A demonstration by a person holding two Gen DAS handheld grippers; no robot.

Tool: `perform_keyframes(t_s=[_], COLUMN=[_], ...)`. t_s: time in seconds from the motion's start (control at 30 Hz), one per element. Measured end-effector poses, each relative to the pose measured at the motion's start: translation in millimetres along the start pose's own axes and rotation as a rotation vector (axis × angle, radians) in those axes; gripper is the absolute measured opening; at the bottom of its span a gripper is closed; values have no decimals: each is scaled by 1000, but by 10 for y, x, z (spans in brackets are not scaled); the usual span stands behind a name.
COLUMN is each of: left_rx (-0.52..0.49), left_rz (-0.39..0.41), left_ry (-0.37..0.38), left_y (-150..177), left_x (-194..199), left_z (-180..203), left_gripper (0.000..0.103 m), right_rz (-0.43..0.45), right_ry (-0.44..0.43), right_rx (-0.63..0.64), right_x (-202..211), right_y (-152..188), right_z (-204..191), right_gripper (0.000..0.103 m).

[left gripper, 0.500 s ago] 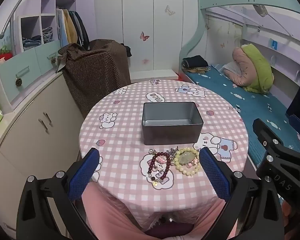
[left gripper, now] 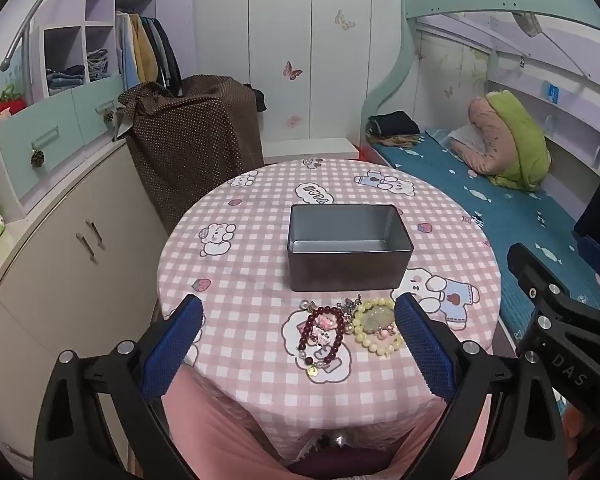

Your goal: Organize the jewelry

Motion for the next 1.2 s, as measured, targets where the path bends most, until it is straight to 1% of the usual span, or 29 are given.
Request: perform_keyframes(t_s=[0.1,0.4,0.67,1.2], left_rx=[-4,-2,1,2], left_rz=[5,-1,-3,-17], left_ry=[1,2,1,4], left_y=[-4,-10,-18,-4], left_x=[-2,-18,-32,-82], left_z=[8,11,-2,4], left_gripper=[93,93,93,93], right_rz=[-5,-8,-28,-40], right_ry=[5,3,-15,-14], right_rx=[9,10,2,7], right_x=[-5,-25,-69,-110], right_y=[-44,-40,-22,-17], right_z=[-6,-19,-22,-18], right_gripper=[96,96,96,96])
Point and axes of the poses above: each gripper's, at about its wrist camera, not at the fingertips, and x roughly against the way its jaws point, z to its right, y to its underside, the point moved 7 cm from there along -x, roughly the way its jaws point, and after that the axes turned 1 degree about x, right-handed, at the moved point
